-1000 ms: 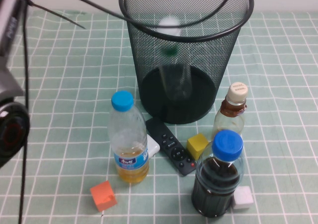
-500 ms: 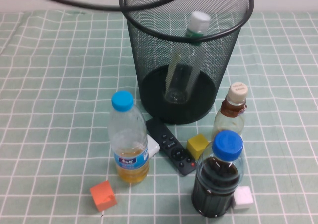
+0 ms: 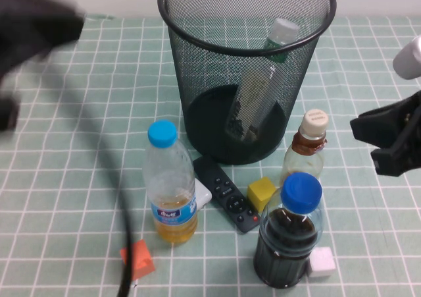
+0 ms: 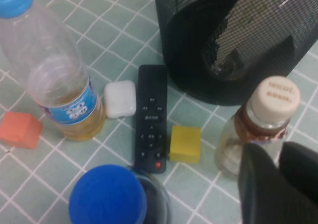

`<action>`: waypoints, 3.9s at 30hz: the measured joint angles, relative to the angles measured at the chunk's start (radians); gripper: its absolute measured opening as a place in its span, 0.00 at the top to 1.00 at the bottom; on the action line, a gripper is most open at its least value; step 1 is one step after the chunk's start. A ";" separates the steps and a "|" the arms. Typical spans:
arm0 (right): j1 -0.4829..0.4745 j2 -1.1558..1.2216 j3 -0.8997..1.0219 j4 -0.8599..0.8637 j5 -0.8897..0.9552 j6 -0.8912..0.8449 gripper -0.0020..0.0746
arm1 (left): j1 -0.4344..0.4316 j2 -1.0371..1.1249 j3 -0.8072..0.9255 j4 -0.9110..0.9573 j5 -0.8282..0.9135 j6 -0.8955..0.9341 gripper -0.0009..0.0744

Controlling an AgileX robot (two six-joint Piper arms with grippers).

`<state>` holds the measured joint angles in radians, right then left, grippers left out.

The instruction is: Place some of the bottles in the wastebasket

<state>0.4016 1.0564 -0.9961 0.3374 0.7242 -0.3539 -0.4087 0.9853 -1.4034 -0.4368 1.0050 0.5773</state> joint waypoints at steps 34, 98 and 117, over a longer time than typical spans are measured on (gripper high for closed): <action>0.005 0.403 -0.007 0.068 -0.289 -0.016 0.63 | 0.000 -0.332 0.456 -0.100 -0.177 0.029 0.99; 0.285 0.298 -0.786 -0.630 0.536 0.618 0.97 | 0.000 -0.996 0.974 -0.213 -0.420 0.034 0.99; 0.406 -0.483 0.296 -0.702 -0.100 0.871 0.97 | 0.000 -1.003 1.425 -0.196 -0.943 -0.044 0.99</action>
<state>0.8073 0.5739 -0.7002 -0.3647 0.6240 0.5174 -0.4091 -0.0173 0.0217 -0.6330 0.0616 0.5332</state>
